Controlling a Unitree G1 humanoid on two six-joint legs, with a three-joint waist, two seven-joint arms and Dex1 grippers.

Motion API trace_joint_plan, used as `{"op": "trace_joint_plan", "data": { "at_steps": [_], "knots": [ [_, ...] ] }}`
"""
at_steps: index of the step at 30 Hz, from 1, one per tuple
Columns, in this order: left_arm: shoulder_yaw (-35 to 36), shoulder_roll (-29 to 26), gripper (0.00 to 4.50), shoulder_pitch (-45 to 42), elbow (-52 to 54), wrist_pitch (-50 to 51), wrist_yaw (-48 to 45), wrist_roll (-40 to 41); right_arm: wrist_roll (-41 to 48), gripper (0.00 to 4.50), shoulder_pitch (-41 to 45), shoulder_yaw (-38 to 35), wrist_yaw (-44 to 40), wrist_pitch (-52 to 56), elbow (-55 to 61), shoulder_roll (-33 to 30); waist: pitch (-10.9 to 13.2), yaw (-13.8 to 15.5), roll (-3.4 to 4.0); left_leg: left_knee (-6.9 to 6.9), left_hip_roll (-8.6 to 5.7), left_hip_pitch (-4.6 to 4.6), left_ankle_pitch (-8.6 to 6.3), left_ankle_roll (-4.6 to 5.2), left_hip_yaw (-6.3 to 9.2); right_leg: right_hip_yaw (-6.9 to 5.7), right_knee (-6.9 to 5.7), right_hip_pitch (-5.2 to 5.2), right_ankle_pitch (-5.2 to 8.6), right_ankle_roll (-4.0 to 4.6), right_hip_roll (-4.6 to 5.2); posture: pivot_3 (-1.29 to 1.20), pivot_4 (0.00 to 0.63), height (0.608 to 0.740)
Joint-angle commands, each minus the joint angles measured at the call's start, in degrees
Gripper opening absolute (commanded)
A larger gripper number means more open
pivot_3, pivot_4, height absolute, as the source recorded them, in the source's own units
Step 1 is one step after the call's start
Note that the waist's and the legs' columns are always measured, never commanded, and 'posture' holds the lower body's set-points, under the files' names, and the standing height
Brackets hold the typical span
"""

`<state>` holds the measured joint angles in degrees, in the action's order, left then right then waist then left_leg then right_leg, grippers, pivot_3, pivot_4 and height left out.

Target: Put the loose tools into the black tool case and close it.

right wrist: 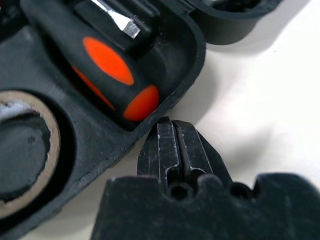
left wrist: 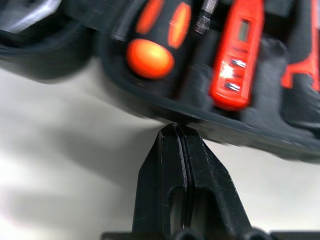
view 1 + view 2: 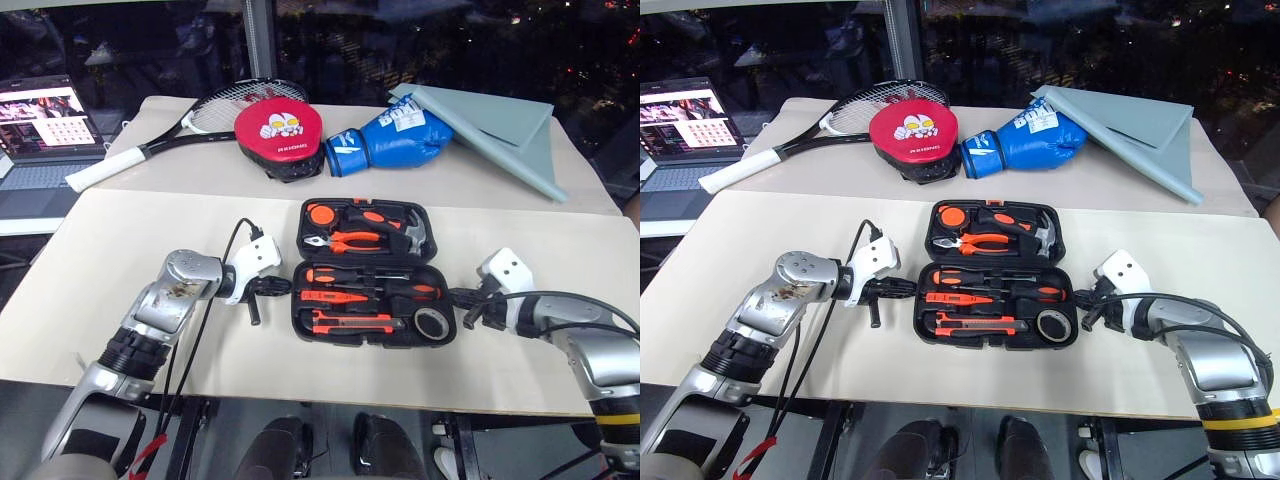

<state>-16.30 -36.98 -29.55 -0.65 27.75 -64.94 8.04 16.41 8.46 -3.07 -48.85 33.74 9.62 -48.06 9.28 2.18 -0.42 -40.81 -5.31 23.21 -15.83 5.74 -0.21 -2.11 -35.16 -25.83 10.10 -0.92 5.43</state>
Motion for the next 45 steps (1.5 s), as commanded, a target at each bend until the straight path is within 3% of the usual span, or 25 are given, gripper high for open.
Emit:
{"op": "trace_joint_plan", "data": {
  "at_steps": [1, 6, 10, 17, 26, 31, 35, 36, 38, 41, 42, 44, 45],
  "knots": [
    [-0.08, 1.05, 0.07, -0.67, 2.93, -0.74, -1.06, 1.61, 1.60, 0.00, 1.15, -2.01, -0.76, -1.18, 3.14, -0.04, 0.00, 0.01, 0.01, 0.00, 0.00, 0.01, 0.01, -0.01, -0.02, 0.01, 0.00, -0.02, 0.00, 0.00, 0.00, 0.00, 0.150, 0.732],
    [0.45, 0.30, 0.07, -0.08, 4.48, -0.58, -3.46, 3.33, 6.05, 0.00, -2.90, -5.45, -7.39, -2.23, 7.82, -2.92, 0.00, 0.15, 0.01, -0.03, -0.02, 0.03, -0.01, -0.10, -0.05, 0.02, 0.00, 0.02, 0.00, 0.00, 0.06, 0.00, 0.150, 0.732],
    [0.11, -3.32, 0.07, 2.55, 8.95, -0.69, -9.77, 6.29, 7.58, 0.00, -8.79, -3.87, -10.31, -3.20, 14.57, -3.09, 0.00, -0.19, 0.01, 0.03, 0.02, 0.05, 0.01, -0.02, -0.01, 0.03, 0.00, -0.05, 0.00, 0.01, 0.01, 0.00, 0.150, 0.732],
    [-1.03, -9.29, 0.07, 6.49, 11.48, -1.64, -13.53, 4.48, 3.10, 0.00, -14.31, -1.93, -7.82, -5.72, 16.63, -3.13, 0.00, -0.72, 0.01, 0.02, 0.02, 0.06, -0.06, -0.17, -0.06, 0.12, 0.01, -0.07, 0.01, 0.02, 0.02, 0.00, 0.150, 0.732],
    [0.29, -17.02, 0.07, 8.79, 5.54, -6.82, -15.22, 1.00, 3.39, 0.00, -18.26, -7.82, -8.04, -4.95, 15.90, -5.79, 0.00, -0.65, 0.02, -0.01, 0.05, -0.53, -0.24, -0.42, -0.06, 0.10, 0.04, 0.59, 0.03, 0.00, 0.03, 0.00, 0.150, 0.732],
    [2.65, -13.88, 0.07, 3.92, -0.46, -5.16, -10.91, 2.13, 4.45, 0.00, -17.58, -12.42, -7.23, -2.99, 14.49, -6.69, 0.00, -0.50, 0.02, 0.09, 0.09, -0.90, -0.35, -0.28, -0.05, 0.10, 0.11, 0.73, 0.05, -0.02, 0.01, 0.00, 0.150, 0.732],
    [5.95, -5.81, 0.07, -5.36, -8.33, 7.10, -3.53, 5.45, 7.90, 0.00, -10.86, -14.37, -1.95, 4.79, 11.92, -3.85, 0.04, 0.29, -0.05, -0.05, 0.09, -0.89, -0.38, -0.19, -0.03, 0.02, 0.06, 0.78, 0.04, -0.05, 0.00, 0.00, 0.150, 0.732],
    [6.54, -4.43, 0.57, -7.22, -10.17, 9.28, -2.57, 5.79, 8.89, 0.29, -8.88, -14.60, -0.59, 6.96, 11.27, -3.03, 0.03, 0.30, -0.09, -0.09, 0.08, -0.86, -0.36, -0.17, -0.04, -0.01, 0.08, 0.77, 0.01, -0.09, -0.01, 0.00, 0.150, 0.732],
    [7.23, -2.53, 1.12, -10.25, -13.08, 13.56, -1.39, 6.49, 10.93, 0.78, -5.48, -14.75, 1.46, 11.04, 10.34, -1.80, 0.01, 0.18, -0.12, -0.12, 0.07, -0.85, -0.27, -0.30, -0.03, 0.02, 0.06, 0.78, -0.02, -0.10, -0.02, 0.00, 0.150, 0.732],
    [7.77, 0.12, 2.31, -14.72, -17.50, 20.54, 0.25, 7.75, 14.46, 1.92, -0.41, -14.30, 4.02, 17.57, 9.48, 0.18, 0.01, -0.09, -0.12, -0.06, 0.05, -0.76, -0.17, -0.31, -0.08, 0.08, -0.01, 0.74, -0.02, -0.08, -0.02, 0.00, 0.150, 0.732],
    [7.85, 0.88, 2.52, -16.16, -18.82, 22.82, 0.56, 8.13, 15.35, 2.11, 1.17, -13.94, 4.81, 19.54, 9.16, 0.75, 0.01, -0.15, -0.12, -0.03, 0.05, -0.69, -0.13, -0.21, -0.08, 0.11, -0.03, 0.69, -0.03, -0.07, -0.03, 0.00, 0.150, 0.732],
    [8.25, 2.41, 3.32, -18.91, -21.47, 26.26, 1.28, 8.86, 17.26, 2.98, 3.98, -13.10, 5.77, 23.51, 8.58, 1.72, 0.00, -0.12, -0.11, -0.01, 0.05, -0.51, 0.01, 0.06, -0.07, 0.09, -0.04, 0.53, -0.03, -0.05, -0.06, 0.00, 0.150, 0.732],
    [8.62, 3.23, 3.65, -20.39, -22.90, 28.71, 1.38, 9.68, 18.36, 3.18, 5.35, -12.59, 5.89, 25.49, 8.25, 2.15, 0.00, -0.05, -0.11, -0.02, 0.04, -0.40, 0.01, 0.06, -0.06, 0.08, -0.05, 0.44, -0.03, -0.05, -0.05, 0.00, 0.150, 0.732]
  ]
}}
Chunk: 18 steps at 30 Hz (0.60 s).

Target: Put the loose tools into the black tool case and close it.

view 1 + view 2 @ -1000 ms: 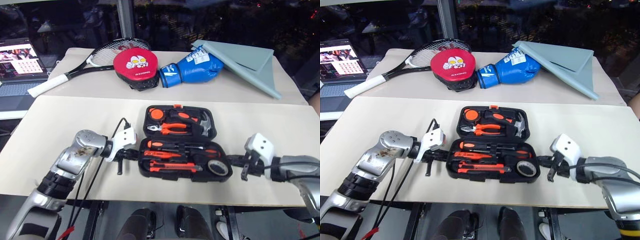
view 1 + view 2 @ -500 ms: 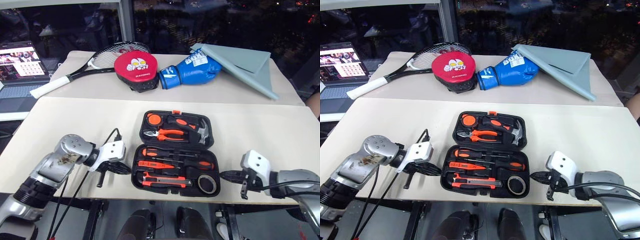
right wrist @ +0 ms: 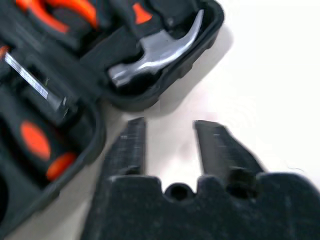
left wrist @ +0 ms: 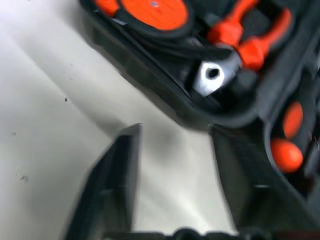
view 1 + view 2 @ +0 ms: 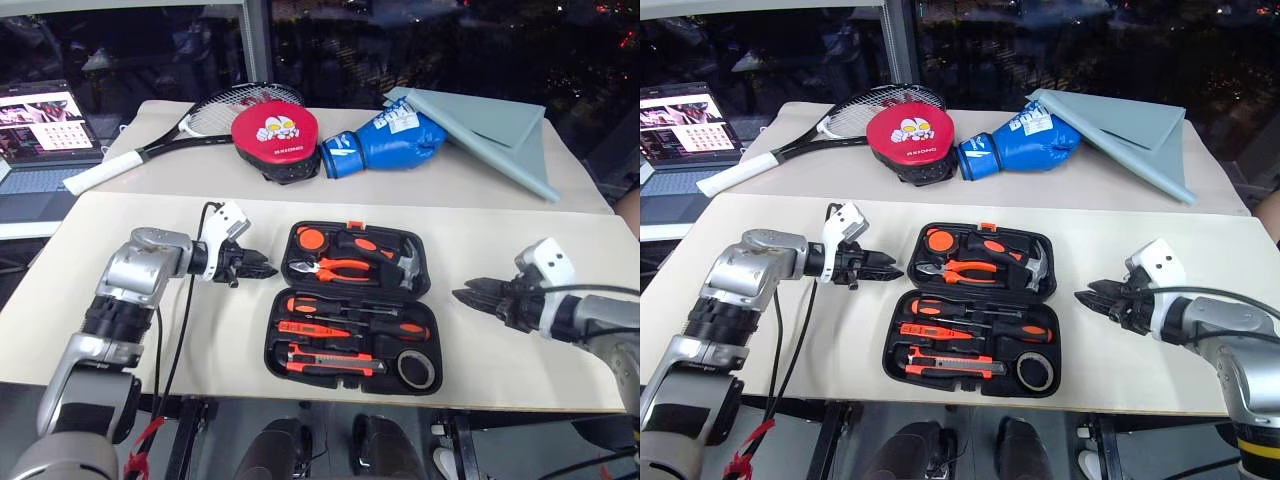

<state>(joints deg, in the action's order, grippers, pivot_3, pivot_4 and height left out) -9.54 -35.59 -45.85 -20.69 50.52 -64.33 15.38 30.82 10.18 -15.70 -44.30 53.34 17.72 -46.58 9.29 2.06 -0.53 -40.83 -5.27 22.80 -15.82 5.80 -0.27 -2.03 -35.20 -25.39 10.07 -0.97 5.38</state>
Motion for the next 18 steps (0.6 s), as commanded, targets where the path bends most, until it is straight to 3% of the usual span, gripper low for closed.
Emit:
{"op": "trace_joint_plan", "data": {
  "at_steps": [1, 7, 17, 18],
  "knots": [
    [2.05, 2.45, 3.65, -5.21, -3.96, 7.43, 0.87, 2.88, 4.63, 3.18, 4.75, 0.52, 1.48, 7.30, -0.30, 0.92, 0.00, 0.16, 0.00, -0.01, 0.00, 0.11, 0.00, 0.00, 0.01, -0.01, 0.02, -0.08, 0.00, 0.01, 0.00, 0.00, 0.150, 0.732],
    [2.31, 4.83, 3.65, -8.32, -7.13, 11.41, 2.03, 3.97, 5.51, 3.18, 10.94, 3.23, 3.25, 11.92, -5.91, 2.74, 0.00, -0.01, 0.00, -0.06, -0.10, 0.47, 0.01, 0.00, 0.01, -0.03, -0.02, -0.47, -0.02, 0.00, 0.08, 0.00, 0.150, 0.732],
    [0.45, 3.75, 3.65, -9.51, -7.05, 11.67, 0.35, 3.72, 3.63, 3.18, 12.28, 6.45, 2.31, 10.12, -11.87, 2.69, 0.00, -0.54, 0.00, -0.07, -0.14, 0.53, 0.02, -0.05, -0.08, 0.17, -0.43, -0.73, -0.02, 0.03, 0.17, 0.00, 0.150, 0.732],
    [-0.14, 4.13, 3.67, -9.45, -7.38, 11.05, 0.65, 3.20, 3.44, 2.93, 12.37, 6.79, 2.28, 9.75, -12.39, 2.84, 0.00, -0.62, 0.00, -0.08, -0.14, 0.51, 0.02, -0.05, -0.10, 0.19, -0.49, -0.72, -0.02, 0.02, 0.18, 0.00, 0.150, 0.732]
  ]
}}
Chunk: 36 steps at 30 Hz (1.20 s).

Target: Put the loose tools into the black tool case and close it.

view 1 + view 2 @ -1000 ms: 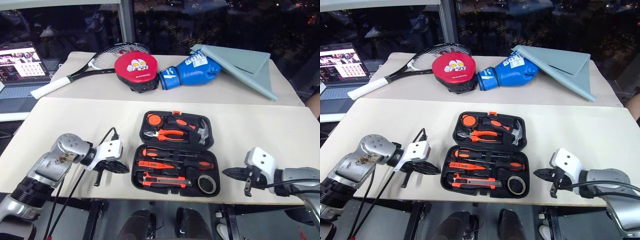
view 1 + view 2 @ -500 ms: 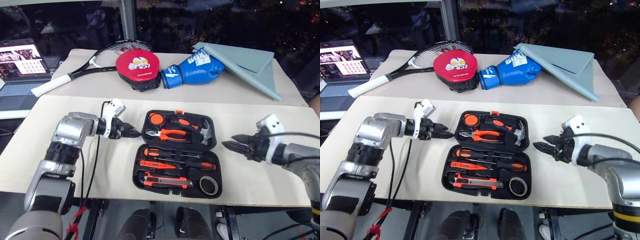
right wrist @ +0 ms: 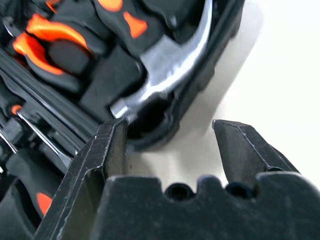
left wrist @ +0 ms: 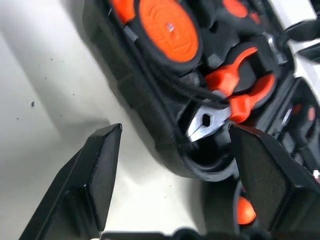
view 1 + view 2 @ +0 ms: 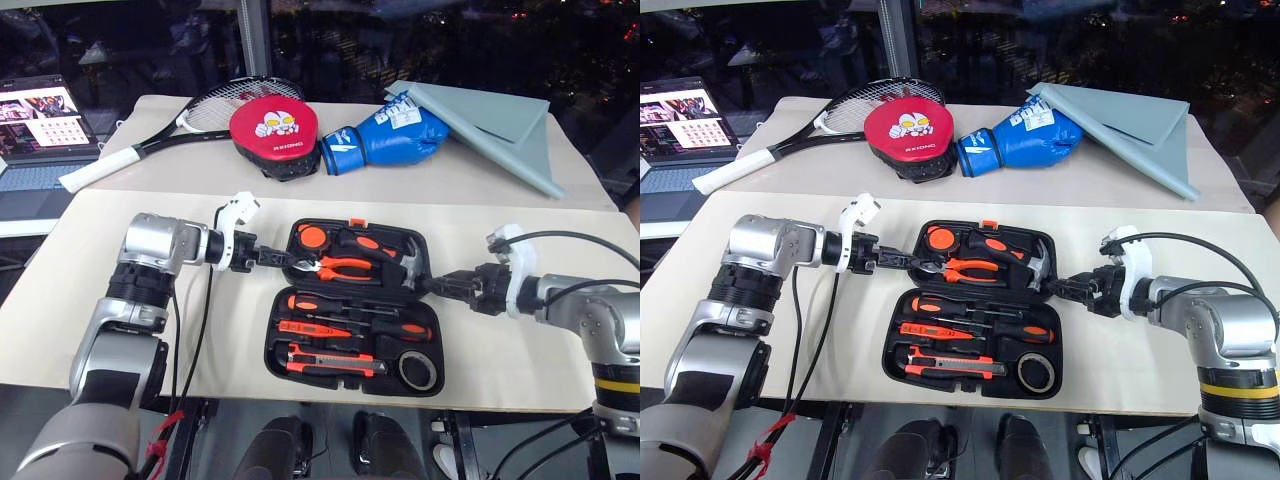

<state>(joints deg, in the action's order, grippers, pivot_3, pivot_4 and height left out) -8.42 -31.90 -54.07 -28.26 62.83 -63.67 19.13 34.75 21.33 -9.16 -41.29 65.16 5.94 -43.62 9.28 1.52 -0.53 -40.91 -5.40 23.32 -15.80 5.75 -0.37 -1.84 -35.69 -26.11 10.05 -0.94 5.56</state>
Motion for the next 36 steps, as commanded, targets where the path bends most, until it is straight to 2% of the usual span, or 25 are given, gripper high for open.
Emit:
{"op": "trace_joint_plan", "data": {
  "at_steps": [1, 3, 9, 11, 14, 20, 24, 29, 36],
  "knots": [
    [-1.84, 0.70, 3.42, -1.17, -0.10, -1.97, 0.18, -1.02, -0.58, 2.67, 1.35, 0.50, -0.80, -2.31, -1.05, -0.01, 0.00, -0.14, 0.00, 0.00, 0.00, -0.01, 0.00, -0.01, -0.01, 0.03, -0.01, 0.00, 0.00, 0.00, 0.00, 0.00, 0.150, 0.732],
    [-2.48, 1.11, 2.98, -1.02, -0.55, -2.93, 0.34, -1.53, -0.56, 2.22, 1.71, 0.75, -0.98, -2.61, -1.81, 0.20, 0.00, -0.31, 0.00, 0.00, 0.00, -0.02, 0.00, -0.01, -0.03, 0.06, -0.04, -0.01, 0.00, 0.00, -0.01, 0.00, 0.150, 0.732],
    [-5.14, 1.44, 0.71, -0.39, -1.13, -4.65, -0.49, -3.10, -0.14, 0.13, 2.64, 0.99, -1.94, -3.13, -2.85, 0.49, -0.06, -0.33, -0.05, -0.01, -0.01, -0.02, 0.01, -0.02, -0.03, 0.09, -0.06, -0.02, 0.00, 0.00, 0.02, 0.00, 0.150, 0.732],
    [-5.27, 1.53, 0.10, -0.25, -1.12, -4.55, -0.67, -3.18, -0.09, 0.00, 2.68, 1.08, -2.17, -3.23, -2.81, 0.57, -0.13, -0.31, -0.03, -0.02, -0.01, -0.13, 0.00, -0.02, -0.03, 0.10, -0.05, 0.06, 0.00, 0.00, 0.02, 0.00, 0.150, 0.732],
    [-5.26, 1.89, 0.04, 0.14, -0.05, -3.80, -1.01, -2.81, -0.05, 0.00, 2.34, 1.22, -2.32, -3.66, -2.24, 0.87, -0.13, -0.34, -0.03, -0.02, -0.01, -0.17, -0.18, -0.42, -0.04, 0.14, -0.07, 0.09, 0.00, 0.00, 0.05, 0.00, 0.150, 0.732],
    [-5.01, 2.27, 0.04, 1.46, 2.35, -2.79, -1.35, -1.91, 0.70, 0.00, 2.14, 0.12, -1.68, -3.97, -0.66, 1.95, -0.14, -0.57, -0.04, -0.02, -0.01, -0.16, -0.13, -0.41, -0.06, 0.20, -0.14, 0.06, 0.00, 0.01, 0.04, 0.00, 0.150, 0.732],
    [-1.66, 4.08, 0.04, 3.10, 6.67, -5.55, -1.24, 0.51, 0.80, 0.00, 2.51, -1.02, -2.13, -8.09, 2.47, 3.12, -0.14, -0.79, -0.04, -0.01, -0.01, -0.14, -0.12, -0.38, -0.08, 0.24, -0.14, 0.01, 0.00, 0.01, 0.02, 0.00, 0.150, 0.732],
    [4.65, 8.78, 0.04, 4.58, 11.91, -13.29, 3.13, 1.58, -0.64, 0.00, 4.16, -2.23, 0.69, -13.20, 4.20, 6.26, -0.12, -0.51, -0.05, -0.07, -0.02, -0.02, -0.13, -0.43, -0.12, 0.28, -0.15, -0.08, 0.00, 0.00, 0.02, 0.00, 0.150, 0.732],
    [6.18, 12.18, 0.04, 6.88, 15.84, -25.83, 6.37, 0.03, -8.13, 0.00, 6.00, -1.33, 4.44, -25.43, 2.45, 10.11, -0.11, -0.78, -0.05, 0.01, -0.04, 0.06, -0.12, -0.44, -0.13, 0.29, -0.16, -0.22, -0.01, 0.00, -0.03, 0.00, 0.150, 0.732]
  ]
}}
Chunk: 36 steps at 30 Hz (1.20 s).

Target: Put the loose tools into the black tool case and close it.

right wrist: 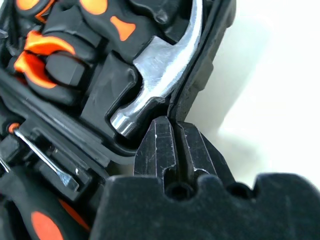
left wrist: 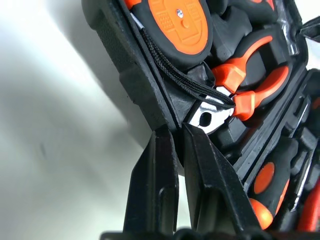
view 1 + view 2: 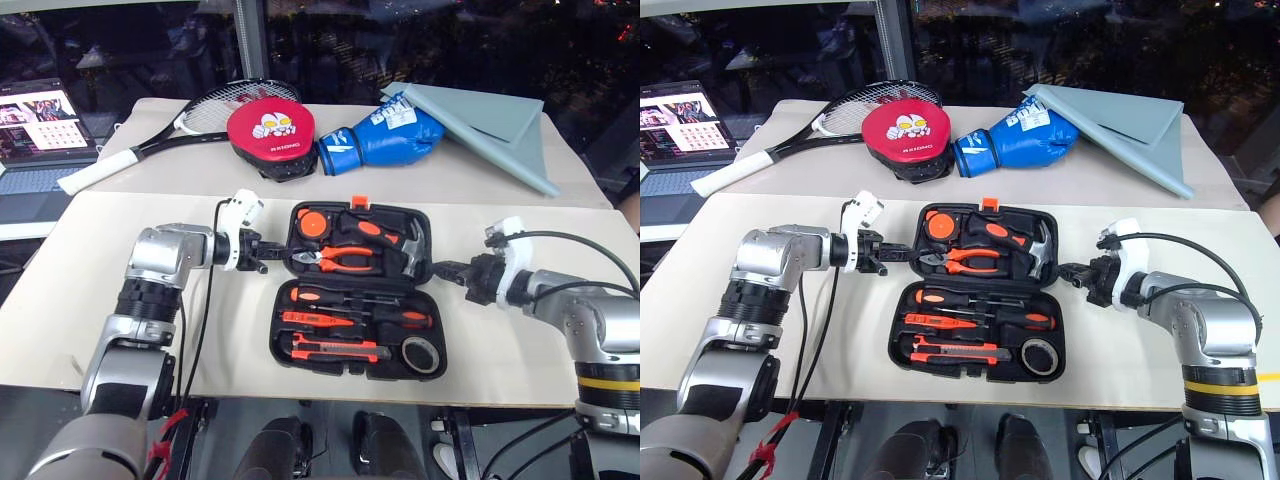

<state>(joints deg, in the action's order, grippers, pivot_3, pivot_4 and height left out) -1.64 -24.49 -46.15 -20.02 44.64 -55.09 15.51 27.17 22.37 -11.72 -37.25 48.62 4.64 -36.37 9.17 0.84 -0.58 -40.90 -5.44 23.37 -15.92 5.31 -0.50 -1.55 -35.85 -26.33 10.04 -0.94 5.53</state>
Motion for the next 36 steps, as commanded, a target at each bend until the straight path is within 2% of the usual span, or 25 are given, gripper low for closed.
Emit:
{"op": "trace_joint_plan", "data": {
  "at_steps": [1, 8, 18, 25, 29, 36],
  "knots": [
    [-0.51, 5.05, 0.04, -0.79, 7.97, -8.77, -1.97, 3.59, -1.43, 0.00, 5.27, 1.20, 0.76, -10.17, 3.29, 3.32, 0.01, -0.20, 0.00, 0.02, 0.00, 0.01, 0.00, 0.00, -0.01, 0.01, -0.01, -0.03, 0.00, 0.00, -0.01, 0.00, 0.150, 0.732],
    [-1.18, 7.69, 0.04, 6.26, 8.60, -23.64, 3.59, -1.46, -11.95, 0.00, 2.01, 5.09, 1.25, -25.02, 0.05, 5.03, 0.01, -0.19, 0.01, 0.10, 0.00, -0.08, 0.04, 0.04, -0.09, 0.03, 0.02, -0.01, 0.00, 0.00, -0.10, 0.00, 0.150, 0.732],
    [-3.02, 10.15, 0.04, 13.81, 5.72, -46.96, 14.25, -12.48, -20.42, 0.00, -6.02, 6.32, 4.09, -42.51, 1.34, 7.52, 0.01, -0.17, 0.01, 0.10, 0.00, -0.26, 0.00, -0.11, -0.22, 0.13, 0.04, 0.12, 0.00, 0.00, -0.14, 0.00, 0.150, 0.732],
    [-3.31, 9.53, 0.04, 16.81, 4.40, -58.47, 18.87, -17.03, -27.49, 0.00, -10.73, 6.23, 7.34, -54.62, 1.57, 5.95, 0.01, -0.15, 0.01, 0.09, 0.00, -0.31, 0.03, -0.13, -0.27, 0.23, -0.05, 0.11, 0.00, 0.00, -0.14, 0.00, 0.150, 0.732],
    [-2.84, 8.46, 0.04, 19.13, 1.55, -67.73, 25.28, -21.55, -32.44, 0.00, -14.56, 6.09, 10.74, -62.34, 0.17, 5.12, 0.01, -0.14, 0.01, 0.13, 0.00, -0.34, 0.03, -0.12, -0.29, 0.24, -0.04, 0.11, 0.00, 0.00, -0.15, 0.00, 0.150, 0.732],
    [-2.34, 6.42, 0.04, 20.51, -1.86, -73.42, 30.51, -23.98, -39.33, 0.00, -19.19, 6.78, 15.85, -73.26, -1.45, 3.98, 0.00, -0.28, 0.01, 0.14, 0.01, -0.58, 0.02, -0.14, -0.40, 0.45, -0.13, 0.24, 0.01, 0.00, -0.20, 0.00, 0.150, 0.732]
  ]
}}
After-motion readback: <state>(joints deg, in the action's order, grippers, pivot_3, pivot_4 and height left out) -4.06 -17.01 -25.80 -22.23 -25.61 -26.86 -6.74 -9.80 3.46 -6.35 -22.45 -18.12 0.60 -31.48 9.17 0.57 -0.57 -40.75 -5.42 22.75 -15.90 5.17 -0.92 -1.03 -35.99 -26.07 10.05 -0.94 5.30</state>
